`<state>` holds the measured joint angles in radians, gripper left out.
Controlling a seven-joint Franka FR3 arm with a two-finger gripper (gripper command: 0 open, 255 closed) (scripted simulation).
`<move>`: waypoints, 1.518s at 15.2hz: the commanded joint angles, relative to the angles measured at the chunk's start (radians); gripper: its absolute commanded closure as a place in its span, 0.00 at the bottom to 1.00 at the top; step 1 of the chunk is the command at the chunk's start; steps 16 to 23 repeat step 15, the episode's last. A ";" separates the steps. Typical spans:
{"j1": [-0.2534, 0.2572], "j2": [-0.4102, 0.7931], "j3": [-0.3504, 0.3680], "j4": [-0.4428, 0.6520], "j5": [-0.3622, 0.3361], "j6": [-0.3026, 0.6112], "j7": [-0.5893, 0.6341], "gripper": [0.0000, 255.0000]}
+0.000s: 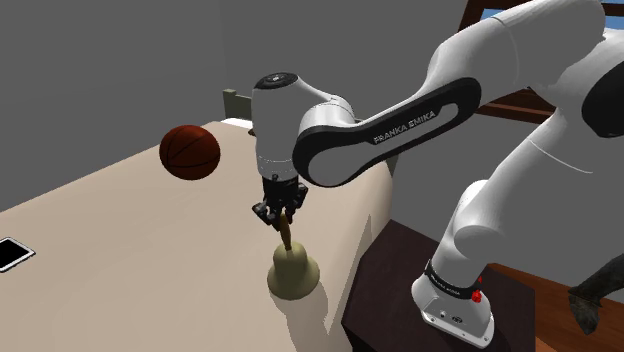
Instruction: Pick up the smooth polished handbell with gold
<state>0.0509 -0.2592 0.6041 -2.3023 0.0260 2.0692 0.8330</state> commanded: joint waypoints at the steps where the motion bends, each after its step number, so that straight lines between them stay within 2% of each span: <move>1: 0.001 -0.011 -0.005 0.016 0.005 -0.025 -0.007 1.00; 13: 0.002 -0.056 -0.031 0.141 0.021 -0.189 -0.038 1.00; 23: 0.002 -0.056 -0.032 0.143 0.021 -0.191 -0.038 1.00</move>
